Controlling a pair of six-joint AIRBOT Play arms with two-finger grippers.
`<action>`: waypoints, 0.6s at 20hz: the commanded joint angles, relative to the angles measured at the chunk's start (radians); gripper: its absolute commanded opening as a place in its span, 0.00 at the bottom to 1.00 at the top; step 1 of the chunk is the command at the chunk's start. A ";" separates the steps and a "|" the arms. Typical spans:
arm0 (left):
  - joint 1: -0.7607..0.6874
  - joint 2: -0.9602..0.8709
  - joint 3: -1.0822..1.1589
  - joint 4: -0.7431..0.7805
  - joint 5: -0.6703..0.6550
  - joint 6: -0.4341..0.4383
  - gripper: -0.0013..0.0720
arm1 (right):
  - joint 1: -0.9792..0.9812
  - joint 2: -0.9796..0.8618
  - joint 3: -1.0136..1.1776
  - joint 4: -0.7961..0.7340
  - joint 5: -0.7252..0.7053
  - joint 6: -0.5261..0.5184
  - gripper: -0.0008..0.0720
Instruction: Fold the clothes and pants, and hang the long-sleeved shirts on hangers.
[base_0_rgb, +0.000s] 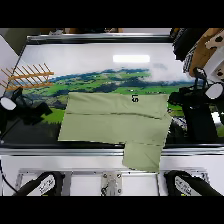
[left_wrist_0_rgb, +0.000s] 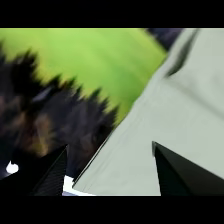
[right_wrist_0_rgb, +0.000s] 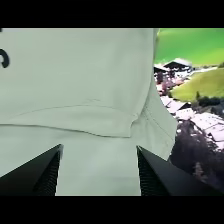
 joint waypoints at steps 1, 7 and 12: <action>0.100 0.152 -0.224 0.003 0.009 -0.048 0.77 | -0.005 0.073 0.000 0.004 0.007 0.001 0.70; 0.149 0.257 -0.456 -0.162 0.087 -0.057 0.77 | -0.005 0.074 0.000 0.005 0.008 0.001 0.70; 0.146 0.264 -0.535 -0.281 0.166 -0.056 0.77 | -0.005 0.074 0.000 0.008 0.007 0.001 0.70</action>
